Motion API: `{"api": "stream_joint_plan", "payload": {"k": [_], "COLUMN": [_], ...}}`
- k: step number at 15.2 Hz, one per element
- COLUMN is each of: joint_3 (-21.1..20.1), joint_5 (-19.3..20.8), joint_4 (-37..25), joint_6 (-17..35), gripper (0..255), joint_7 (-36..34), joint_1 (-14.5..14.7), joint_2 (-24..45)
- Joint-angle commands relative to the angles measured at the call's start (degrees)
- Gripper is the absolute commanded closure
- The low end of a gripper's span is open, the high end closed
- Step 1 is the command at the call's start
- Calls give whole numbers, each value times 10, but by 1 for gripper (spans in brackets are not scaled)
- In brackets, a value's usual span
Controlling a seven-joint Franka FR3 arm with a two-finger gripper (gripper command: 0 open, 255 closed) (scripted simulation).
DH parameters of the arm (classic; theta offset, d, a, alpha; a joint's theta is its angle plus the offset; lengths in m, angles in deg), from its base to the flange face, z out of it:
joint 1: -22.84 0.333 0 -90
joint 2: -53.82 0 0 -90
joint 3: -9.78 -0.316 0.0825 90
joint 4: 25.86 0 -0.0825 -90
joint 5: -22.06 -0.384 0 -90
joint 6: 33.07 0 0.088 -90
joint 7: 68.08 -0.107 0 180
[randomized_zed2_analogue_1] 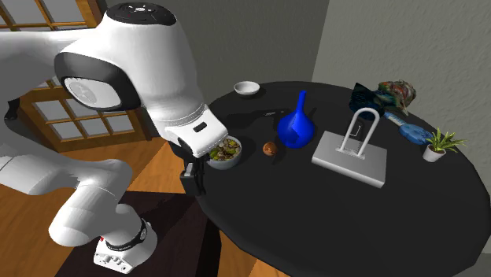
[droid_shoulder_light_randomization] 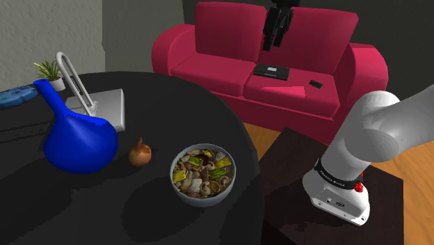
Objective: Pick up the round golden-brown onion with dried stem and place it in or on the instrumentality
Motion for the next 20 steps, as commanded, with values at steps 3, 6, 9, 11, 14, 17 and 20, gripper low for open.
{"api": "stream_joint_plan", "payload": {"k": [3,6,9,11,14,17,20], "joint_3": [-29,-73,-118,-148,-194,-241,-288], "joint_5": [-12,-30,-47,-55,-65,-67,-59], "joint_4": [19,41,55,60,60,51,34], "joint_6": [24,60,98,124,163,202,238], "gripper": [0,0,0,0,0,0,0], "joint_7": [-35,-88,-140,-176,-230,-285,-344], "joint_1": [4,11,17,20,23,22,17], "joint_2": [-2,3,17,32,63,103,151]}}
